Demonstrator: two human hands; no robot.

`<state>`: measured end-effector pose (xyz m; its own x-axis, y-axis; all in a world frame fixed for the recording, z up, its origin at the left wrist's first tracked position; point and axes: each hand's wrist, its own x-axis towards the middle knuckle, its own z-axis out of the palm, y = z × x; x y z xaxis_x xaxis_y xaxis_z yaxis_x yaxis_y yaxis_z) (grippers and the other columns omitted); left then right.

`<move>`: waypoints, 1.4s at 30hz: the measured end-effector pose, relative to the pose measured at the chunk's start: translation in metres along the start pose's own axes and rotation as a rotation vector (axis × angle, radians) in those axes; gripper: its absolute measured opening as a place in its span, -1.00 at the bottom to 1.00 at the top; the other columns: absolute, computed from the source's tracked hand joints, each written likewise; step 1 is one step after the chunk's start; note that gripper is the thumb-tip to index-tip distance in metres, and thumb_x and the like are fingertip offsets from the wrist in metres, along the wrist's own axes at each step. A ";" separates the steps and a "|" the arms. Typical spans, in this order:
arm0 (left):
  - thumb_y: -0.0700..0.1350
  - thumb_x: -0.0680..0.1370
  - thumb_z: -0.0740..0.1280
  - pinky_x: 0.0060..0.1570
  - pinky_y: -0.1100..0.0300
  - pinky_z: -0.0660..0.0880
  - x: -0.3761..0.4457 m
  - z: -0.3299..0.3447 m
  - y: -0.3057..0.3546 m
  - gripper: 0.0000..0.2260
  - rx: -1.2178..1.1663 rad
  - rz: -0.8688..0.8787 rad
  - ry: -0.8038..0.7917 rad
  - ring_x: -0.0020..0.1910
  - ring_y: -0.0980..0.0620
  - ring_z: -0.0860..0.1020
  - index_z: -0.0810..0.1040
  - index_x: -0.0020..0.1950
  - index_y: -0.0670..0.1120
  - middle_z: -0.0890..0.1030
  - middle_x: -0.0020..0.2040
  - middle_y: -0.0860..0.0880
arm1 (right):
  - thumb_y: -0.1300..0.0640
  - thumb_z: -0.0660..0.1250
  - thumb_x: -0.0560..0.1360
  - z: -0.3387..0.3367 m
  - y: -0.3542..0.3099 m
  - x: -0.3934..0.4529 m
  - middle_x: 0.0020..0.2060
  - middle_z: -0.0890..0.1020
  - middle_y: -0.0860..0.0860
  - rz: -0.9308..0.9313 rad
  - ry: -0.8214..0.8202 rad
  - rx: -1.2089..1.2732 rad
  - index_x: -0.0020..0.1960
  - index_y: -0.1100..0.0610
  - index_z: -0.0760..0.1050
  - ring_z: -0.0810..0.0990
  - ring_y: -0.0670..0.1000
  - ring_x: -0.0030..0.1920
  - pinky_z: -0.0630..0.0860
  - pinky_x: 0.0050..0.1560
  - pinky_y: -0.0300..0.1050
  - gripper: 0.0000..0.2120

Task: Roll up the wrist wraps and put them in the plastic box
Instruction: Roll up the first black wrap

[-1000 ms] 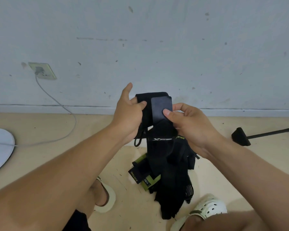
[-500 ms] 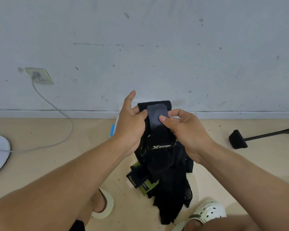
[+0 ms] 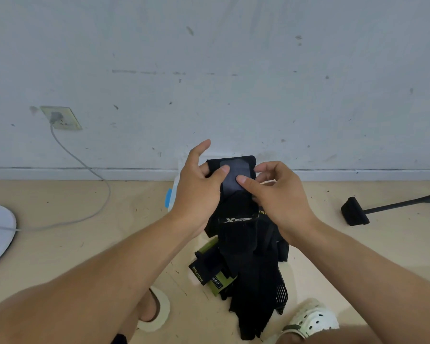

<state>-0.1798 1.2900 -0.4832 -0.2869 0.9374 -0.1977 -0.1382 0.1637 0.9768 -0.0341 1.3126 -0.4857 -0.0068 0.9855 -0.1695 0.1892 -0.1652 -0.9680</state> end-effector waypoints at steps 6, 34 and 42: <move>-0.24 0.66 0.37 0.20 -0.18 0.63 0.001 -0.001 -0.003 -0.52 -0.019 -0.008 0.007 0.08 -0.10 0.73 0.41 0.42 0.25 0.73 0.10 -0.09 | 0.00 0.59 0.45 -0.002 0.000 0.001 -0.01 0.66 0.01 -0.012 0.028 -0.051 0.05 -0.04 0.53 0.69 0.07 -0.01 0.64 0.03 -0.03 -0.72; 0.09 0.68 0.30 -0.10 0.53 0.41 -0.004 -0.006 0.010 -0.64 0.572 0.156 -0.242 -0.22 0.39 0.58 0.44 0.49 0.20 0.57 -0.45 0.33 | -0.15 0.43 0.55 -0.033 0.000 0.017 0.37 0.51 -0.30 0.004 -0.673 -0.641 0.49 -0.25 0.39 0.47 -0.20 0.38 0.39 0.45 -0.05 -0.47; 0.12 0.61 0.41 0.05 0.24 0.46 0.015 -0.019 -0.003 -0.38 0.694 0.112 -0.108 -0.08 0.18 0.59 0.24 0.62 0.12 0.61 -0.15 0.13 | -0.38 0.55 0.32 -0.051 -0.009 0.021 -0.11 0.63 0.24 0.065 -0.805 -0.424 0.02 0.34 0.53 0.59 0.15 -0.12 0.52 0.05 0.06 -0.23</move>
<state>-0.2015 1.2976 -0.4910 -0.1635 0.9794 -0.1184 0.5330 0.1887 0.8248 0.0140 1.3365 -0.4710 -0.6367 0.6237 -0.4534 0.5571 -0.0345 -0.8297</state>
